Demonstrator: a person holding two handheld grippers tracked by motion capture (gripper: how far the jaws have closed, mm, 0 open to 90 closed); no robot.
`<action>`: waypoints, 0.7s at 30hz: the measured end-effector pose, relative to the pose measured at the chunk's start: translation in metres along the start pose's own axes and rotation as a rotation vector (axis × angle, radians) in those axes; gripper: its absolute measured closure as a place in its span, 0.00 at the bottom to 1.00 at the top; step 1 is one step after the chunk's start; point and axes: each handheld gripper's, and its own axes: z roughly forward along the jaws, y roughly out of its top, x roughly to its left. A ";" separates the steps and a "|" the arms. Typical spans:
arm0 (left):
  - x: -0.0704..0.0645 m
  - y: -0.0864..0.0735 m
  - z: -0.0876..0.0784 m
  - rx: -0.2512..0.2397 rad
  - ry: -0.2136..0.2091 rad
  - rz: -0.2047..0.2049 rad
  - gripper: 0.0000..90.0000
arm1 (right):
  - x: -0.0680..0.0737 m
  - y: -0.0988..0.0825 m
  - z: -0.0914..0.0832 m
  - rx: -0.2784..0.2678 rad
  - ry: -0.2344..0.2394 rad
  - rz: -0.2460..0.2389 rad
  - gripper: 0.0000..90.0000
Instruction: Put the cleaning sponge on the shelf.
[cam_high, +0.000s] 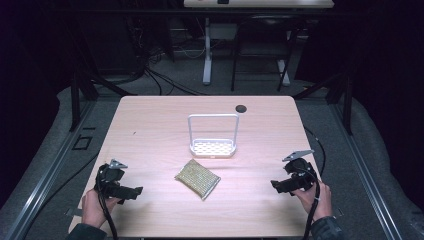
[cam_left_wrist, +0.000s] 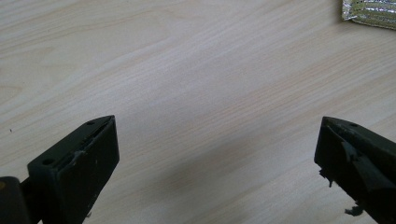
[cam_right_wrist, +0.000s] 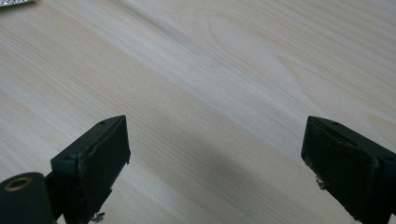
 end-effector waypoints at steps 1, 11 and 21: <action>0.000 0.000 0.000 0.000 0.000 0.000 0.00 | 0.000 0.000 0.000 0.000 0.000 0.000 0.07; -0.001 0.001 0.000 -0.004 -0.003 0.004 0.00 | 0.022 0.014 -0.001 -0.022 0.053 -0.072 0.05; -0.001 0.002 0.001 -0.007 0.002 -0.001 0.00 | 0.056 0.038 0.008 -0.013 0.072 -0.155 0.04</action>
